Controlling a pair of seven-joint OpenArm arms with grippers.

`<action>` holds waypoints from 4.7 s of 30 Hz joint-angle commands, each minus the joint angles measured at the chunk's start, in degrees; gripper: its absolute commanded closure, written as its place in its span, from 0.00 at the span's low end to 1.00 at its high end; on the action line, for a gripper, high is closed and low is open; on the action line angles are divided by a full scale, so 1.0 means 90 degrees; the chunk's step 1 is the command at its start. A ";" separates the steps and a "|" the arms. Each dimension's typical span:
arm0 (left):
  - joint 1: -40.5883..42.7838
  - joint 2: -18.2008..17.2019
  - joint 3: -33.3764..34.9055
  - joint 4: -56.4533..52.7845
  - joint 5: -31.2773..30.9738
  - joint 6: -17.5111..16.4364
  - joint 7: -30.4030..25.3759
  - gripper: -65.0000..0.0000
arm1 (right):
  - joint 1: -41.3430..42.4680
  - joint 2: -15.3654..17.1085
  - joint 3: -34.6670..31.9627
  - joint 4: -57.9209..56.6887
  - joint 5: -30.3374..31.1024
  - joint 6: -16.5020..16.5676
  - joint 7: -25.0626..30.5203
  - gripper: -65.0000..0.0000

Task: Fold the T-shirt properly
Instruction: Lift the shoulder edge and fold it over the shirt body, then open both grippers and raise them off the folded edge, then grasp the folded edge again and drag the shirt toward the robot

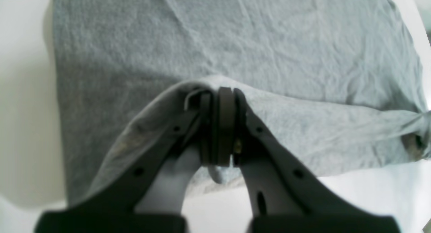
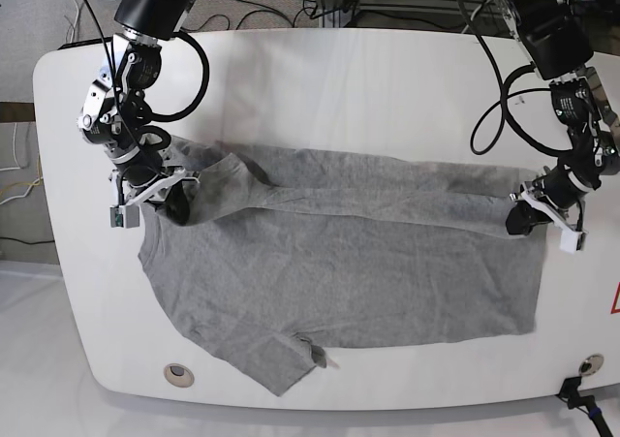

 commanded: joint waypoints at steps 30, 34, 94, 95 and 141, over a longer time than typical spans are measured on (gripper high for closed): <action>-0.0735 -0.0103 0.0010 -0.0421 0.1299 -0.0002 -0.0703 0.92 | 0.0982 0.0388 -0.0287 -0.1060 -0.0212 -0.0004 0.0505 0.82; -0.0735 -0.0122 0.0010 -0.0421 0.1309 0.0007 -0.0703 0.46 | 0.1119 0.0359 -0.0287 -0.1060 -0.0954 -0.0004 0.0515 0.41; 0.1795 -0.0142 -0.0293 0.0966 0.3233 0.0086 -0.3575 0.33 | -0.1059 0.0838 0.0338 -0.0962 -0.1784 0.0044 0.1794 1.00; 0.1785 -0.0142 -0.0293 0.0898 0.3233 0.0086 -0.3575 0.33 | -0.1059 0.0828 0.0338 -0.0962 -0.1784 0.0044 0.1794 1.00; 0.3407 0.0200 -0.0293 0.0907 0.4005 0.0047 -0.3546 1.00 | -0.3316 0.0447 0.0348 0.1236 -0.1784 0.0044 0.1765 1.00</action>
